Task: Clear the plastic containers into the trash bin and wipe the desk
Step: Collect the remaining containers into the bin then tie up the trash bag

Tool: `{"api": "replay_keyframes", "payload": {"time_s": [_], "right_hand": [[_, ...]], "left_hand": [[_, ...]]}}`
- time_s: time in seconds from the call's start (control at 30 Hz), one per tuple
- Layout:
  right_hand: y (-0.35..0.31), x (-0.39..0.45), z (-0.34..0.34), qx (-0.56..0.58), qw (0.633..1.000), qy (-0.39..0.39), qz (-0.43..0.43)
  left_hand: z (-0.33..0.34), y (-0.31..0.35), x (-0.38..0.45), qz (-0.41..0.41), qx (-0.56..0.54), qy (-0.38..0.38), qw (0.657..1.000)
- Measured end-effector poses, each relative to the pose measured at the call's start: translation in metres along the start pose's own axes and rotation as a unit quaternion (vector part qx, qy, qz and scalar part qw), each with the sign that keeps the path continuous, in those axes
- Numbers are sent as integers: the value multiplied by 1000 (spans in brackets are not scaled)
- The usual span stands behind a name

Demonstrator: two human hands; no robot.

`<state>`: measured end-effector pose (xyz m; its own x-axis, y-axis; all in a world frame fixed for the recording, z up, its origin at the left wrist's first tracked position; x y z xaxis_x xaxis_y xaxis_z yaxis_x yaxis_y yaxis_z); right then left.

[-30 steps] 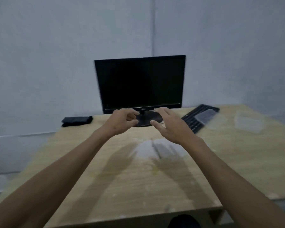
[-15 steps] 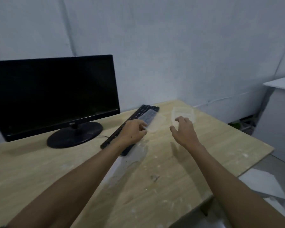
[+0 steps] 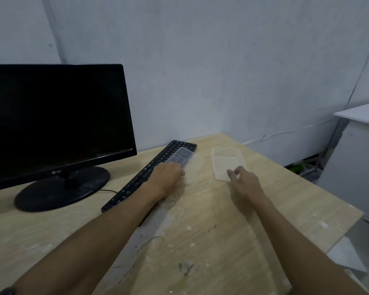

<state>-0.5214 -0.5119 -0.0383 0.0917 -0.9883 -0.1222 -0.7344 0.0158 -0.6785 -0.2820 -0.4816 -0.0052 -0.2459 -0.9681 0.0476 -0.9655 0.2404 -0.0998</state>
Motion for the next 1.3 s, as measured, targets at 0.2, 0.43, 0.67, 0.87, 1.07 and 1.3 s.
{"api": "replay_keyframes", "payload": {"time_s": [0.2, 0.43, 0.67, 0.87, 1.07, 1.3], "right_hand": [[7, -23, -22, 61, 994, 81, 32], [-10, -67, -27, 249, 955, 162, -1], [-63, -114, 7, 422, 895, 131, -55], [-142, -165, 63, 488, 861, 10, -145], [-221, -214, 126, 532, 814, -143, -182], [-280, -261, 183, 562, 751, -281, -202]], "left_hand": [[-33, -10, -14, -47, -88, 139, 985], [-81, -43, -80, -119, -458, 286, 834], [-90, -51, -164, -101, -678, 310, 659], [-119, -54, -237, -85, -478, 334, 808], [-128, -64, -296, -86, -348, 305, 882], [-137, -89, -353, -82, -334, 292, 892]]}}
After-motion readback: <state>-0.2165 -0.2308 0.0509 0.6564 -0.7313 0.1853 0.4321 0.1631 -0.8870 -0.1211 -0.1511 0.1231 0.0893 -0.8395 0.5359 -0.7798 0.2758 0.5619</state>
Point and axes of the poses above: each hand's wrist, its own x-axis towards the middle knuckle, its own z-axis out of the palm, y = z × x, the point moved 9 cm from there along x, towards the middle knuckle, and after that the axes turned 12 degrees about -y, right-handed, at the moved point
